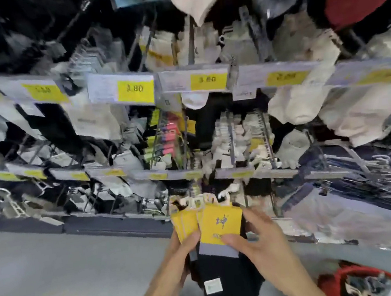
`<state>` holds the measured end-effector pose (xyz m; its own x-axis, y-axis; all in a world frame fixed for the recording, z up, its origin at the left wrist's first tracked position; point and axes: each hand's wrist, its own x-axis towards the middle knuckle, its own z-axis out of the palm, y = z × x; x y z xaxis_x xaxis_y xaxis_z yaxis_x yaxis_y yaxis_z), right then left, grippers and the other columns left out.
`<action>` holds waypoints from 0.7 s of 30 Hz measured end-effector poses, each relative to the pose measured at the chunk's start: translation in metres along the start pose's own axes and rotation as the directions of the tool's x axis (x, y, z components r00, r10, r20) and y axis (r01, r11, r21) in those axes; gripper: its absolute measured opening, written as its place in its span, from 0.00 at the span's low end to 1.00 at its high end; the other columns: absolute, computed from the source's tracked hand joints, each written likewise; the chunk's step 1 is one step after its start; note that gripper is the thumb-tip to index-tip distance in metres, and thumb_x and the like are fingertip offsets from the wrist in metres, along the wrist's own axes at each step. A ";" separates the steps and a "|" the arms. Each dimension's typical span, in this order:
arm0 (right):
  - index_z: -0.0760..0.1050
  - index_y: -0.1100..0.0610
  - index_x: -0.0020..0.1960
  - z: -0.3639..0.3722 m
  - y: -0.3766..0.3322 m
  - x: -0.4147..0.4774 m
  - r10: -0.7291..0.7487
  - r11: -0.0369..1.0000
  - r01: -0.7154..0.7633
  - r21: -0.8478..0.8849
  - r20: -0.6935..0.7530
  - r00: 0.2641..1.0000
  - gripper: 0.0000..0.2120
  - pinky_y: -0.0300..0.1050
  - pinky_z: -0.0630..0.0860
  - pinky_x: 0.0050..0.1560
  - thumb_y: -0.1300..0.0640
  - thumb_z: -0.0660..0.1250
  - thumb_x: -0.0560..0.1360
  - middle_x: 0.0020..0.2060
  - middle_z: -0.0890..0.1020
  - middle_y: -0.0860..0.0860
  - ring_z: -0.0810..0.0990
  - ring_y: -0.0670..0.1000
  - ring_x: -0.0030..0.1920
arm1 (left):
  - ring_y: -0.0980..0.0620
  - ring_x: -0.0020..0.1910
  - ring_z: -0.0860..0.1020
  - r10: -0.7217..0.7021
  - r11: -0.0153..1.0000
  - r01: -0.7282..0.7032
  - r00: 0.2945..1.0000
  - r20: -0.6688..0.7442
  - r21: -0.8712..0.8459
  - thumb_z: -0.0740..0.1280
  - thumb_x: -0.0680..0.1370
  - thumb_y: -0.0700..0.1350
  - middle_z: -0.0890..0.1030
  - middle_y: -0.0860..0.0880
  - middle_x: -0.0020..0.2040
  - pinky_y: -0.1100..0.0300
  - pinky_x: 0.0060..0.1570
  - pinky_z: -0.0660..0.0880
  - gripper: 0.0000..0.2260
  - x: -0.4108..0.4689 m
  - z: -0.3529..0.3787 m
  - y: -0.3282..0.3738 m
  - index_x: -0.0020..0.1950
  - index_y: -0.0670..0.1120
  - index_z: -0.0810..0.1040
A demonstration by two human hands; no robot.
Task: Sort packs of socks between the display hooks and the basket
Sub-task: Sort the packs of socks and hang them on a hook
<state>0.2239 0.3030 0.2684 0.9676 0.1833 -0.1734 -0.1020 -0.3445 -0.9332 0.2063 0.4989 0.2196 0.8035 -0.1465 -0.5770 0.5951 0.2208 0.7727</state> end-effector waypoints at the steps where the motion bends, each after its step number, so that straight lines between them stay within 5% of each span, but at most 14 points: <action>1: 0.79 0.36 0.55 0.007 0.025 0.016 0.010 1.000 -0.010 -0.014 0.020 1.000 0.17 0.32 0.72 0.52 0.54 0.76 0.72 0.50 0.79 0.36 0.77 0.40 0.56 | 0.47 0.62 0.81 -0.004 1.000 0.003 0.999 -0.035 -0.031 0.80 0.62 0.63 0.83 0.48 0.62 0.45 0.63 0.75 0.41 0.026 -0.010 -0.019 0.70 0.47 0.74; 3: 0.78 0.37 0.60 0.024 0.075 0.050 0.019 0.998 -0.018 -0.055 0.027 0.999 0.19 0.37 0.74 0.58 0.53 0.76 0.73 0.53 0.78 0.35 0.77 0.41 0.58 | 0.48 0.57 0.84 -0.026 0.996 0.018 0.994 -0.103 -0.083 0.82 0.60 0.61 0.86 0.47 0.56 0.52 0.53 0.79 0.44 0.076 -0.031 -0.052 0.67 0.38 0.74; 7: 0.72 0.37 0.69 0.065 0.158 0.108 0.006 1.000 -0.006 0.004 -0.039 0.999 0.28 0.41 0.78 0.57 0.45 0.73 0.70 0.62 0.78 0.38 0.79 0.48 0.63 | 0.51 0.58 0.83 -0.012 0.987 -0.007 0.993 -0.116 -0.158 0.83 0.52 0.66 0.84 0.53 0.60 0.47 0.58 0.77 0.49 0.162 -0.069 -0.095 0.71 0.56 0.74; 10: 0.72 0.30 0.64 0.095 0.202 0.139 -0.108 0.991 0.118 0.058 -0.146 0.983 0.28 0.38 0.81 0.45 0.52 0.74 0.71 0.54 0.83 0.36 0.85 0.44 0.49 | 0.60 0.49 0.85 0.046 0.993 -0.056 0.994 -0.102 -0.104 0.82 0.46 0.68 0.86 0.62 0.50 0.52 0.53 0.77 0.42 0.206 -0.095 -0.113 0.59 0.67 0.77; 14: 0.75 0.42 0.58 0.118 0.242 0.169 -0.279 0.945 0.318 0.075 -0.318 0.906 0.24 0.27 0.76 0.37 0.67 0.72 0.73 0.47 0.84 0.34 0.84 0.38 0.41 | 0.60 0.56 0.82 0.223 0.967 -0.220 0.975 -0.014 0.125 0.75 0.49 0.76 0.84 0.64 0.55 0.48 0.65 0.73 0.36 0.242 -0.113 -0.111 0.56 0.70 0.80; 21: 0.75 0.45 0.61 0.103 0.247 0.175 -0.426 0.872 0.478 0.105 -0.319 0.847 0.20 0.37 0.81 0.39 0.63 0.72 0.74 0.50 0.86 0.43 0.85 0.44 0.42 | 0.59 0.60 0.81 0.361 0.908 -0.372 0.928 0.094 0.191 0.70 0.59 0.76 0.83 0.63 0.58 0.46 0.69 0.68 0.30 0.257 -0.108 -0.114 0.59 0.67 0.81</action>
<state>0.3447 0.3444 -0.0251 0.9362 0.0087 0.3513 0.3499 -0.1162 -0.9296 0.3433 0.5406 -0.0453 0.9616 -0.1471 -0.2319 0.2441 0.0708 0.9672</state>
